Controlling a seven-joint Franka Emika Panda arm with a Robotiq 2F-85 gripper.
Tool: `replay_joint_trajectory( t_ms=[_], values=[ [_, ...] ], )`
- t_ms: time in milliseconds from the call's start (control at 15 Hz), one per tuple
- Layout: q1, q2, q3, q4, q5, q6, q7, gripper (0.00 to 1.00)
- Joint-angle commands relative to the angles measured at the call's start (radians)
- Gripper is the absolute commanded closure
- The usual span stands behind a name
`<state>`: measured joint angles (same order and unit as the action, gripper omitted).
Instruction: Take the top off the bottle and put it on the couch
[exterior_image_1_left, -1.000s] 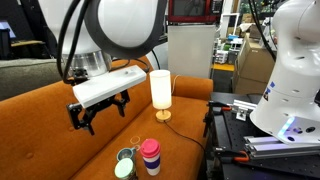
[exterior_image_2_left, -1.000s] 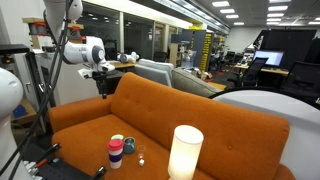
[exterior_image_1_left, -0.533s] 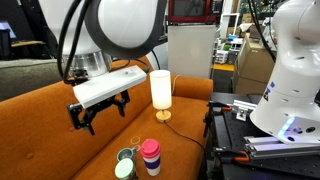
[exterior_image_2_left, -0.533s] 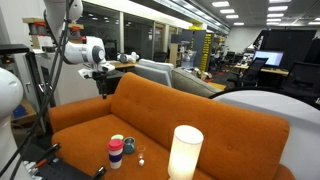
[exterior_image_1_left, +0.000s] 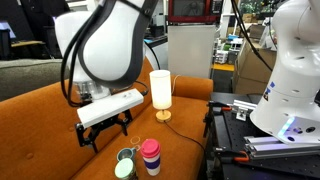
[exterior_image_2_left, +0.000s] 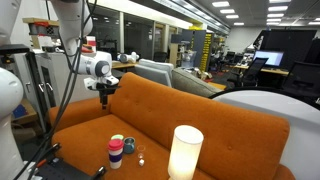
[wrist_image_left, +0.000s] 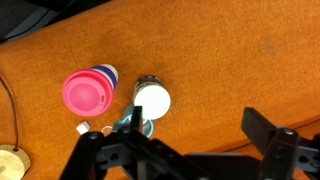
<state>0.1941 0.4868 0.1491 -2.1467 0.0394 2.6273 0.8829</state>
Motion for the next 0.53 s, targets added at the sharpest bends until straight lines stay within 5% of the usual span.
replay_joint_trajectory(
  t_ms=[0, 467],
  values=[
    [0.040, 0.115, -0.058, 0.085, 0.031, 0.078, -0.025, 0.00],
    [0.205, 0.269, -0.229, 0.214, -0.043, 0.050, 0.064, 0.00]
  ],
)
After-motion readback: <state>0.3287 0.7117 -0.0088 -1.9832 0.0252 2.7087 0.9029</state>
